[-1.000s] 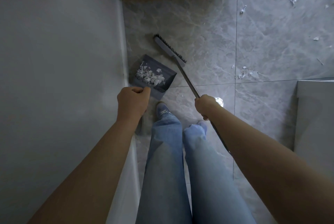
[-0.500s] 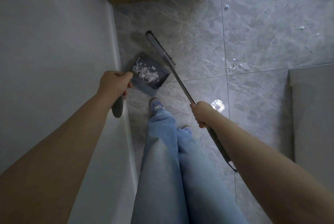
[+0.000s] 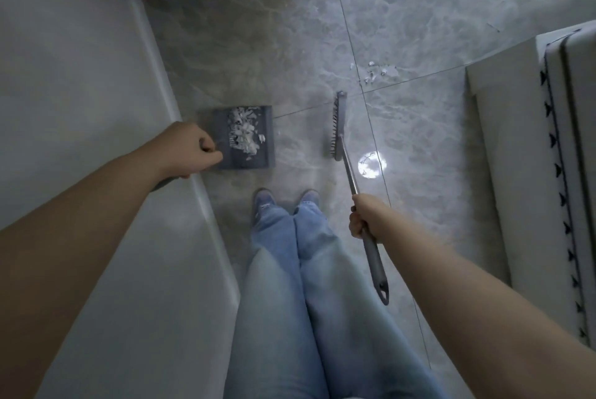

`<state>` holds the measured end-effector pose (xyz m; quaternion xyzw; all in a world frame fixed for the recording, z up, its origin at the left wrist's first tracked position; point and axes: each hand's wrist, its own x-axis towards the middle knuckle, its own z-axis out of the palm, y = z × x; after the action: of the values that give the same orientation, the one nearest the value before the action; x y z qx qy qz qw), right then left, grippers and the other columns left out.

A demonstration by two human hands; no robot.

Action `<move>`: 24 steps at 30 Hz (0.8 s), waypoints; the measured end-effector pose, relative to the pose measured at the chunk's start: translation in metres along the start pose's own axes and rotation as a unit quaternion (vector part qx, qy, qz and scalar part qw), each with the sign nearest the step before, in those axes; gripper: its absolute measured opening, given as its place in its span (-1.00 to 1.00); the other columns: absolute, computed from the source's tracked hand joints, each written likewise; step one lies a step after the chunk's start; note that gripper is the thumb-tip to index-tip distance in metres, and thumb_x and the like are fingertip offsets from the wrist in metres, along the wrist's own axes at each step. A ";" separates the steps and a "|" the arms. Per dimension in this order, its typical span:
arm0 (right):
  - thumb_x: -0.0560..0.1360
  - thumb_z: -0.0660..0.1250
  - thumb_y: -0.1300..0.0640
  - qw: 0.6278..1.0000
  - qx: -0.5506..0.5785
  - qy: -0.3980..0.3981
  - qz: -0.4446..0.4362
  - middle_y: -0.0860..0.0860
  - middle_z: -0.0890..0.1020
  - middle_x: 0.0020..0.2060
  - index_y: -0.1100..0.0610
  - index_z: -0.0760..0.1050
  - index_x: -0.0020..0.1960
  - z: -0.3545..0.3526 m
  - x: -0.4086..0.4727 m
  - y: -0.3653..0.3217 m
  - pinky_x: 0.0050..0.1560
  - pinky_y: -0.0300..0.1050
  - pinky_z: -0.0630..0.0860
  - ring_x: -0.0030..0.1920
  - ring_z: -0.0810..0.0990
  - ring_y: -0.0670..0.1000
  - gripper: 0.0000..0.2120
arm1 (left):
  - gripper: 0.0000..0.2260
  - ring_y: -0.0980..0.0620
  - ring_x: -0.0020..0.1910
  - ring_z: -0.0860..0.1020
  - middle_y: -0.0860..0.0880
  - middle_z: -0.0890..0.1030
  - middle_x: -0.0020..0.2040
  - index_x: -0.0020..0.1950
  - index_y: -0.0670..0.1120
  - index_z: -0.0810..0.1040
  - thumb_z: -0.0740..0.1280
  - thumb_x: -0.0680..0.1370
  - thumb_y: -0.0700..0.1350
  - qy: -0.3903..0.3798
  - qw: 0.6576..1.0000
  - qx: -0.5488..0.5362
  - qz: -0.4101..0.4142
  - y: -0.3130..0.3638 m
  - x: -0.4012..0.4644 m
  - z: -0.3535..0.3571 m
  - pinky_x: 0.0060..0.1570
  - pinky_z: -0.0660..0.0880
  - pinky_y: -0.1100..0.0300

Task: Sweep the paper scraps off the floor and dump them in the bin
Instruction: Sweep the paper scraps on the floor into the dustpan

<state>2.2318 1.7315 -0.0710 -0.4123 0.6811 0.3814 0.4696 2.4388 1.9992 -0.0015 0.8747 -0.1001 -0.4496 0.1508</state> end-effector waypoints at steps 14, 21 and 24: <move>0.54 0.07 0.23 0.991 -0.114 -0.070 -0.013 0.09 0.30 -0.49 0.09 0.21 -0.32 0.074 0.041 0.016 -0.49 -0.17 0.26 -0.53 0.27 0.02 -0.75 | -0.74 -0.07 -0.55 0.50 -0.08 0.55 -0.47 -0.32 -0.24 0.63 0.34 0.53 -0.15 0.017 1.000 -0.019 -0.016 -0.013 0.014 0.055 -0.50 0.48 0.22; 0.62 0.04 0.10 0.983 -0.148 -0.059 -0.087 -0.07 0.36 -0.77 0.08 0.25 -0.34 0.077 0.017 0.047 -0.49 -0.18 0.32 -0.48 0.33 0.01 -0.65 | -0.73 0.13 -0.68 0.41 0.09 0.49 -0.61 -0.26 -0.40 0.55 0.32 0.49 -0.18 0.017 0.994 -0.084 -0.066 -0.015 -0.002 0.068 -0.63 0.39 0.29; 0.60 0.17 0.13 0.963 -0.257 -0.038 -0.070 -0.07 0.49 -0.65 0.13 0.25 -0.33 0.077 0.018 0.023 -0.33 -0.13 0.44 -0.34 0.49 0.08 -0.67 | -0.73 0.14 -0.69 0.40 0.05 0.49 -0.61 -0.26 -0.41 0.55 0.32 0.49 -0.19 0.026 0.993 -0.098 -0.066 -0.017 0.002 0.068 -0.62 0.41 0.27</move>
<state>2.2317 1.8059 -0.1060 -0.5515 0.5112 0.5251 0.3985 2.3848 2.0022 -0.0464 0.8716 0.0060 -0.4437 0.2086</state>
